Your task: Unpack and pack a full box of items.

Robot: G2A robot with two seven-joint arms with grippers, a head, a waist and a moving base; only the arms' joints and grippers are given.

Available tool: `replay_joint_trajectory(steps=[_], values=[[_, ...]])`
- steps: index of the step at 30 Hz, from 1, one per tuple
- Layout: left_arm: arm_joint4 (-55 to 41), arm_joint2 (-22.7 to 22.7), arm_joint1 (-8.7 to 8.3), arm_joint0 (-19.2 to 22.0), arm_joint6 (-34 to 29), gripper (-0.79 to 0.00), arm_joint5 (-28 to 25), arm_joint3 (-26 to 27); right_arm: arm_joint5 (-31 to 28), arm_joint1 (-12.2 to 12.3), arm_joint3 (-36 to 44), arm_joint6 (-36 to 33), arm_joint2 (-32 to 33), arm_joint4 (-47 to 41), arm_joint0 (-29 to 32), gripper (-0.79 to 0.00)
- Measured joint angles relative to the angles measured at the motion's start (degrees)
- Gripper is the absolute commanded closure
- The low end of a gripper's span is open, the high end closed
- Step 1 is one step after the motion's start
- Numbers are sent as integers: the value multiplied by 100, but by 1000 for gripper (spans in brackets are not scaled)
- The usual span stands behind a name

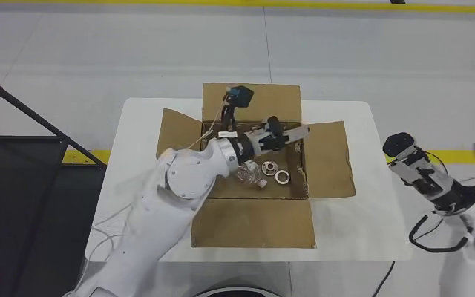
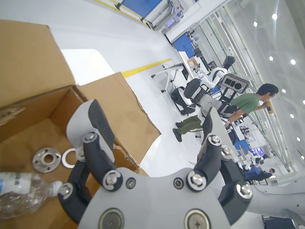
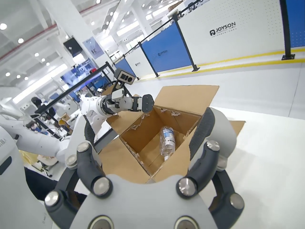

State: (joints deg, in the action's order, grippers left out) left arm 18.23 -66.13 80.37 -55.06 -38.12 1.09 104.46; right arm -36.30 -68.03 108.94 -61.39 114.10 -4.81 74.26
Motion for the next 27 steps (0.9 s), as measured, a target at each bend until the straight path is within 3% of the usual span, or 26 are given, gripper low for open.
replay_joint_trajectory(steps=[5,11,18,23,27], values=[[-99,-972,-174,-1050,-70,-785,-202,1078,244,79,273,-340,-799,623,-523,-785],[-192,-1813,-300,-2147,2,-785,-529,1928,760,109,325,-438,-1993,1921,-1207,-785],[-534,-2616,-386,-3067,156,-785,-901,2317,1607,84,63,-543,-3307,3407,-1902,-785],[-976,-3053,-420,-3625,321,-785,-1235,2394,1967,42,-235,-440,-3909,3548,-2284,-785],[-1166,-3184,-443,-3790,184,-785,-1526,2418,2014,38,-248,-397,-3942,3514,-2311,-785]])
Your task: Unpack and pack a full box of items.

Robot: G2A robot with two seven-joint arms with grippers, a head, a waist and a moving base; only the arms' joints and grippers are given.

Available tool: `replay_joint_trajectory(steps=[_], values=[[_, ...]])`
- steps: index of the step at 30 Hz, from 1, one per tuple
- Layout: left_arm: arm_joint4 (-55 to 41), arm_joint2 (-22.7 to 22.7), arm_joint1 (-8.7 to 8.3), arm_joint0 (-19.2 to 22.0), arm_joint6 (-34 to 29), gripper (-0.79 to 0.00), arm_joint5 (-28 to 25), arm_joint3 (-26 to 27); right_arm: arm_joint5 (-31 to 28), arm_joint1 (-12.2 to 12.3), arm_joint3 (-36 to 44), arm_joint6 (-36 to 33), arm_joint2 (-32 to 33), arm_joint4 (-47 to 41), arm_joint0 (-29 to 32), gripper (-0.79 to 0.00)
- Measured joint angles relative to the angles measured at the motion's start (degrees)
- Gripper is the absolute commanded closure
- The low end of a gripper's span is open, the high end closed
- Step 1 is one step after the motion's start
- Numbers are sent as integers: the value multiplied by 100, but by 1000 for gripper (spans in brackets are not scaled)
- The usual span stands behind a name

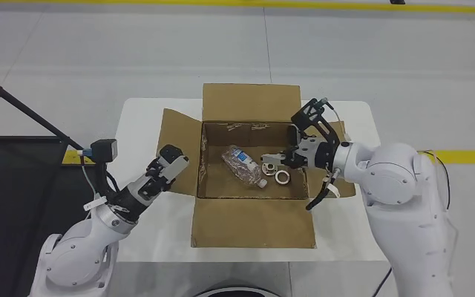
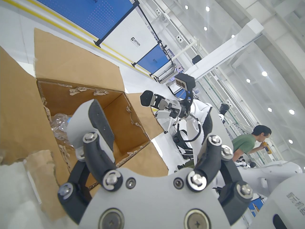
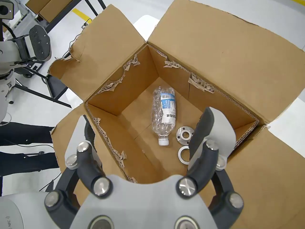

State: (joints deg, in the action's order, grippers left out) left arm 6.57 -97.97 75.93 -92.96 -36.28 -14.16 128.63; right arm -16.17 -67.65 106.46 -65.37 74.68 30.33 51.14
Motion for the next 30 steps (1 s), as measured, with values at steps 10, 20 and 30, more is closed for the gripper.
replay_joint_trajectory(steps=[10,20,30], values=[[35,10,0,9,21,-785,19,5,11,1,12,18,-21,34,21,-785],[-534,-423,-55,107,373,-785,121,-197,887,-208,22,-354,-1865,1958,-793,-785],[-1121,-1194,-109,-104,592,-785,125,-372,1523,-692,-1803,-385,-3262,1761,-1921,-785]])
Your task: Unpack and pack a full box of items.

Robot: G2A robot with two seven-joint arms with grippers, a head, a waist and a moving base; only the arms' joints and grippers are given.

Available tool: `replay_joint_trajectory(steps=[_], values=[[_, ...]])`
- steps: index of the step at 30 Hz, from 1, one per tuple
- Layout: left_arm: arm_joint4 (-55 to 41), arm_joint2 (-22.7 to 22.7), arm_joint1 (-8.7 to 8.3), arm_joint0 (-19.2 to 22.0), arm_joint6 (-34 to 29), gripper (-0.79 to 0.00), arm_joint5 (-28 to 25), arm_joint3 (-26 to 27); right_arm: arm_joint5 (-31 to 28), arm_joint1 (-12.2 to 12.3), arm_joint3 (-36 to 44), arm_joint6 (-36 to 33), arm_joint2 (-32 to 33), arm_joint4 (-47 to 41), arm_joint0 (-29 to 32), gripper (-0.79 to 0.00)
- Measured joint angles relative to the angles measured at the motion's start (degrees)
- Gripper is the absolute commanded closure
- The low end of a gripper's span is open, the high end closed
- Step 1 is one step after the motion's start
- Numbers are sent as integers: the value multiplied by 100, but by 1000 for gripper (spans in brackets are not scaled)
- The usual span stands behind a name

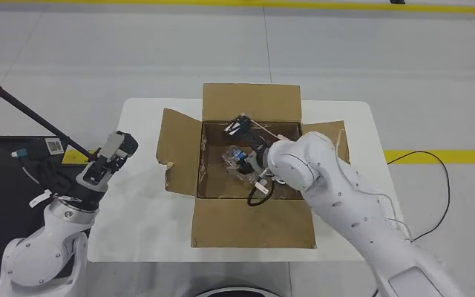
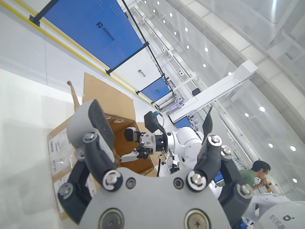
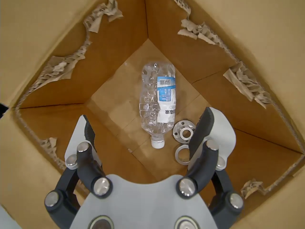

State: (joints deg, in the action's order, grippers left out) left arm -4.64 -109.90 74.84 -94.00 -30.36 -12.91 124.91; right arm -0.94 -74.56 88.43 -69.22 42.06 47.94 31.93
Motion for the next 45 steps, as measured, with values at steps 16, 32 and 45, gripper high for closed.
replay_joint_trajectory(steps=[16,32,45], values=[[-6,-12,-2,-18,-8,-785,-7,-6,4,-737,-2311,194,-1080,-501,-819,-785],[-6,-12,-2,-18,-8,-785,-7,-6,-99,-1112,-3177,230,-1325,-524,-982,-659],[-6,-12,-2,-18,-8,-785,-7,-6,-96,-1282,-3411,178,-1292,-430,-1076,0]])
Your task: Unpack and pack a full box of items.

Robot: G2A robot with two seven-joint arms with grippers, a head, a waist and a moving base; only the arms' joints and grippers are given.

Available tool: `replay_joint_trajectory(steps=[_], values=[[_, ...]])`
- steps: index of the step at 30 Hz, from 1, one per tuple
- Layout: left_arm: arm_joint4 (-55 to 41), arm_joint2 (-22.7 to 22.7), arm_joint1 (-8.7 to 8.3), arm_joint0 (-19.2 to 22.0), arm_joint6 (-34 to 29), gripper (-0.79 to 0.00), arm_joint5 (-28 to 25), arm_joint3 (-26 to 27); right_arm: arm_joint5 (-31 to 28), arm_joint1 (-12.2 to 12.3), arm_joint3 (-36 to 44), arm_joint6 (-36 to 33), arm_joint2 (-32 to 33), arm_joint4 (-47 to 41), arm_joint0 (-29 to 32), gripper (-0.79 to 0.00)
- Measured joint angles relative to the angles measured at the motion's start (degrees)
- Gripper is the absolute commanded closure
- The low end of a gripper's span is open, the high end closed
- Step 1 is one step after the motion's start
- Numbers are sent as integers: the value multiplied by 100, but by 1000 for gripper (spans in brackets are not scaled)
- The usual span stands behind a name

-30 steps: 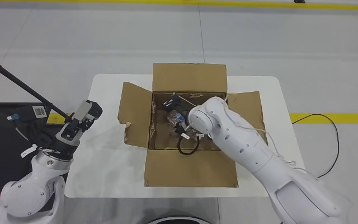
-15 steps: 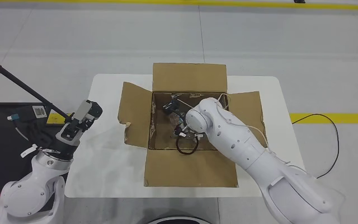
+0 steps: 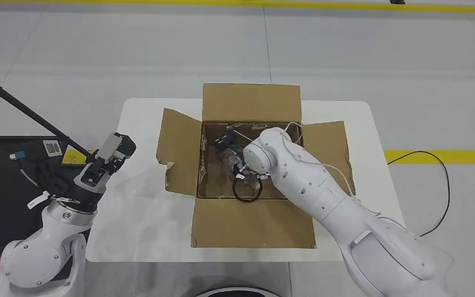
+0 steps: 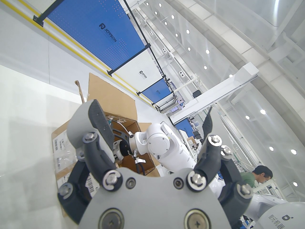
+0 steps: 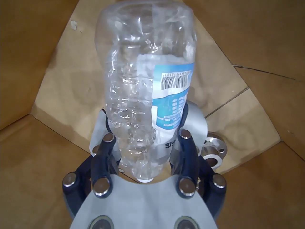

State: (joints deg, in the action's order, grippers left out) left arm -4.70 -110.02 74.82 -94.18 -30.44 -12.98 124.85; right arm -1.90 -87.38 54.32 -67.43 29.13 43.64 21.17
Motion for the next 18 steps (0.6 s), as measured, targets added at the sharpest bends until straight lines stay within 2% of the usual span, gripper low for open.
replay_joint_trajectory(steps=[4,10,18], values=[[0,0,0,0,0,-785,0,0,-63,39,223,-30,146,3,32,0],[0,0,0,0,0,-785,0,0,-134,236,920,-271,531,95,250,0],[0,0,0,0,0,-785,0,0,93,703,2726,-1021,1367,769,990,0]])
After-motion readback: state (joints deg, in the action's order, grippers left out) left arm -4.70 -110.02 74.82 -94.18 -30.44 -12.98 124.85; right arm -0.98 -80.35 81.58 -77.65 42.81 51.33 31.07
